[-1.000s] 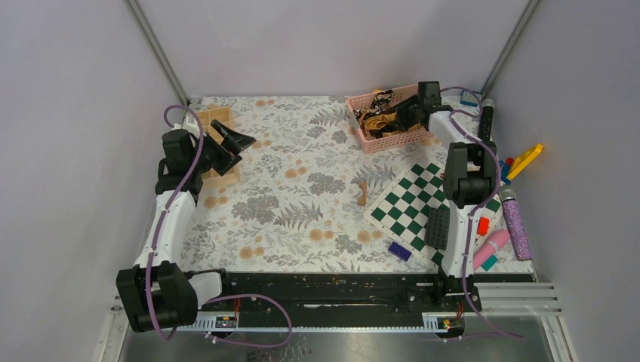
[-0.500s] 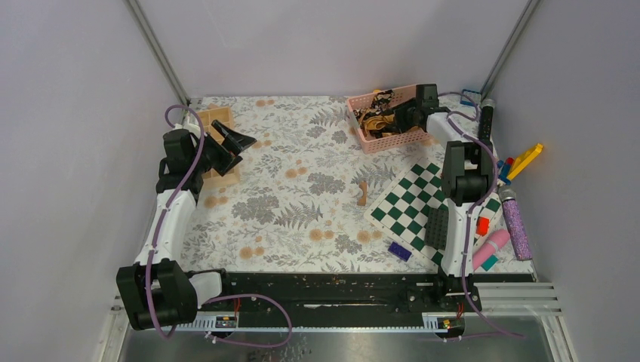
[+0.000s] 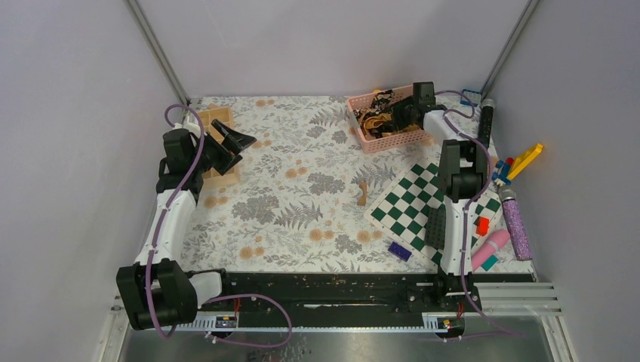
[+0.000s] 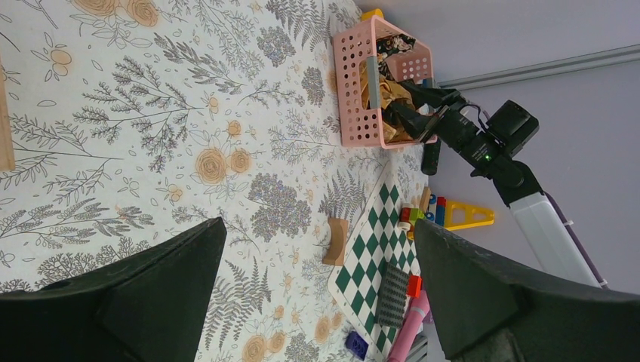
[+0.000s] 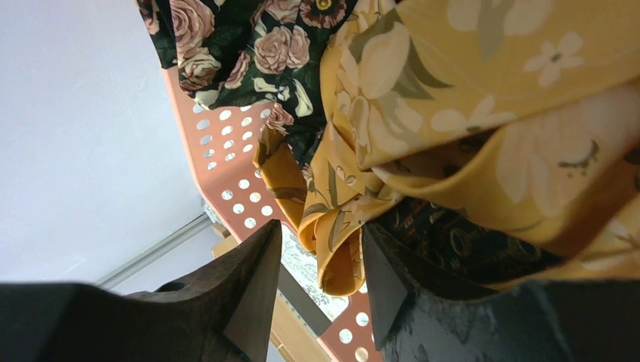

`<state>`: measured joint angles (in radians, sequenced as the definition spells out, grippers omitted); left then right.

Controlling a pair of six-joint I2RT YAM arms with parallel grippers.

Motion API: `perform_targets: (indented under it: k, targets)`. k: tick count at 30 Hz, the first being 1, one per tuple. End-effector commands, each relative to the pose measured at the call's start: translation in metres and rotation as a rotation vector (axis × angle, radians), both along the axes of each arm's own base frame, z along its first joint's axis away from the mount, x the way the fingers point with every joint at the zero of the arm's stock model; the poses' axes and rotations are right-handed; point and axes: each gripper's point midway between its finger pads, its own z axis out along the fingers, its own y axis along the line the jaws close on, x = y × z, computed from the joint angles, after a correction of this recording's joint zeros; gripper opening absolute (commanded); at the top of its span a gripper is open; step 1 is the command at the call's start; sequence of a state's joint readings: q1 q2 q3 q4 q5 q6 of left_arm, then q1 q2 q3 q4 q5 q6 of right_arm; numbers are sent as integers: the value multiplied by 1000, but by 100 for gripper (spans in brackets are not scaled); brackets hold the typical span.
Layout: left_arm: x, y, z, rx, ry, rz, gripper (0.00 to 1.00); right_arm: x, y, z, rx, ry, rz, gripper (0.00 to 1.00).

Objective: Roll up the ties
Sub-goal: Pick up the tie from the bin.

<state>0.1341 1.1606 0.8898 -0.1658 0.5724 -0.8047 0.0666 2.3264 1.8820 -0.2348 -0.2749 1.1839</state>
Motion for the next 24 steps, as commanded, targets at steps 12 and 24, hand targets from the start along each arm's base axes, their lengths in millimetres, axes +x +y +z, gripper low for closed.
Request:
perform_targets:
  k: [12,24]
  targets:
    - [6,-3,12,5,-58,-19,99,23,23,1,13,2,32,51]
    - [5,-3,9,3,-52,-25,99,10,6,-15,-85,122,-43,52]
